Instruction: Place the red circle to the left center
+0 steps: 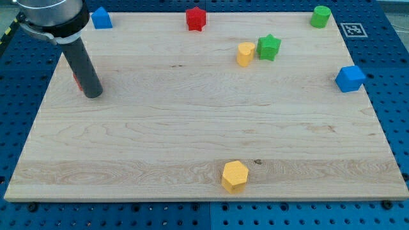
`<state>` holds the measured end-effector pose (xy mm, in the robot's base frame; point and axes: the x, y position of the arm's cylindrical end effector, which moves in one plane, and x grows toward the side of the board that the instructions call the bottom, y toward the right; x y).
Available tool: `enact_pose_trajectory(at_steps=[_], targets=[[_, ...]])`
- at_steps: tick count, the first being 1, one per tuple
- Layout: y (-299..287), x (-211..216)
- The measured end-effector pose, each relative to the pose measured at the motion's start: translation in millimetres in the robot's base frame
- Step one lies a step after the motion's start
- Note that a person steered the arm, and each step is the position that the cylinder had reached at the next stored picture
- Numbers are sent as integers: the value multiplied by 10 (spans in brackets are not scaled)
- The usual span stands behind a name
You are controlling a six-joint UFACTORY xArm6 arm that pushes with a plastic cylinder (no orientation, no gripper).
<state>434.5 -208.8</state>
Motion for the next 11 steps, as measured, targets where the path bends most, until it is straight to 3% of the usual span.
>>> enact_pose_trajectory(at_steps=[1,3,4,5,7,9,11], targets=[[168,302],[1276,-191],[1106,-741],[794,-953],[506,-699],[35,-870],[-277,-579]])
